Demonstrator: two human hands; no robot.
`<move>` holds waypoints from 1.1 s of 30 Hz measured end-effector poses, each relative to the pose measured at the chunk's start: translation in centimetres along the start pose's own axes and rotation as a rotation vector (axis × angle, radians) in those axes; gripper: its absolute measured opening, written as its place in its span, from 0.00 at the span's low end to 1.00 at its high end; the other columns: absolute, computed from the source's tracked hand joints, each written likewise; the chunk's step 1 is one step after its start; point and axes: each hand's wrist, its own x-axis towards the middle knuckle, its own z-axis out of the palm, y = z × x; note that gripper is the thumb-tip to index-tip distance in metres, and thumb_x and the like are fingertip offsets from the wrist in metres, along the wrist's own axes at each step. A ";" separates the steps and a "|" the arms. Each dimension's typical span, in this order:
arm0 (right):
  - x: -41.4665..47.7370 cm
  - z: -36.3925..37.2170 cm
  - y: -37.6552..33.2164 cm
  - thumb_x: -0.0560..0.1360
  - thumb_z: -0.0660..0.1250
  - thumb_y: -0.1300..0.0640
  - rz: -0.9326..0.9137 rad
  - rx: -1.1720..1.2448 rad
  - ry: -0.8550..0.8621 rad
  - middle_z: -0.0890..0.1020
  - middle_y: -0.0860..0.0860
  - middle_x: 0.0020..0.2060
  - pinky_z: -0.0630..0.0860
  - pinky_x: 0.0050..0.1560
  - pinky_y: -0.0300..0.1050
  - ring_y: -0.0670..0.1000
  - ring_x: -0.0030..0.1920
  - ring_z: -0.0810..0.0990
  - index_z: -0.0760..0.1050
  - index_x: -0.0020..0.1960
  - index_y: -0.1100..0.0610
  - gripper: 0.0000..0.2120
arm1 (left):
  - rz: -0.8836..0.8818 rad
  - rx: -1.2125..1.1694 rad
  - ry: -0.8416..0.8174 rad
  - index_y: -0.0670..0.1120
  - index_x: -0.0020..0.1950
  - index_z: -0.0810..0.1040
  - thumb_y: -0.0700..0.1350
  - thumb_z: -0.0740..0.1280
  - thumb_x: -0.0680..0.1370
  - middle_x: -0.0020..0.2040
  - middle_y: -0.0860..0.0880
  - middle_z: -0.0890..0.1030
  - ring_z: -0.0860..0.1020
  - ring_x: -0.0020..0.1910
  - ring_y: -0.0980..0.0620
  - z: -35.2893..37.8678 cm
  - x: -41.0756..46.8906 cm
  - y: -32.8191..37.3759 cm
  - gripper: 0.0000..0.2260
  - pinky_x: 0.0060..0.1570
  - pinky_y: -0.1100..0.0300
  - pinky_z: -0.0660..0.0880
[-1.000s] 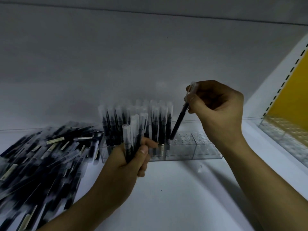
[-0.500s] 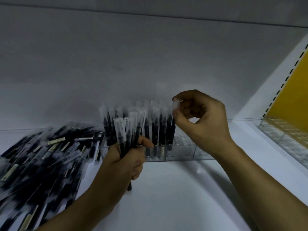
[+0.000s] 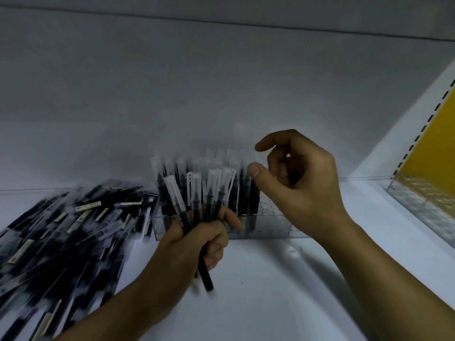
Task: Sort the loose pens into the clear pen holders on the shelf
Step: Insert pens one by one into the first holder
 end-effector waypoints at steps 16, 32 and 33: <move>0.6 -0.5 -0.7 0.72 0.77 0.60 0.265 0.587 -0.100 0.85 0.54 0.40 0.69 0.25 0.38 0.48 0.25 0.74 0.84 0.45 0.54 0.04 | 0.000 0.170 0.039 0.51 0.49 0.86 0.49 0.65 0.72 0.40 0.42 0.84 0.83 0.39 0.42 -1.3 0.9 -0.8 0.12 0.39 0.53 0.78; 1.9 -1.9 0.5 0.78 0.61 0.69 0.465 0.578 0.331 0.85 0.55 0.38 0.73 0.34 0.42 0.52 0.37 0.81 0.80 0.56 0.59 0.13 | 0.011 0.281 0.006 0.34 0.56 0.74 0.48 0.62 0.73 0.24 0.57 0.70 0.65 0.20 0.61 -0.3 0.2 -0.9 0.19 0.25 0.60 0.62; 2.0 -1.9 0.5 0.79 0.61 0.69 0.467 0.554 0.355 0.85 0.54 0.38 0.74 0.35 0.42 0.52 0.38 0.81 0.80 0.56 0.58 0.13 | 0.019 0.299 0.010 0.34 0.55 0.74 0.50 0.64 0.71 0.24 0.57 0.70 0.65 0.20 0.61 -0.2 0.2 -0.8 0.22 0.26 0.60 0.63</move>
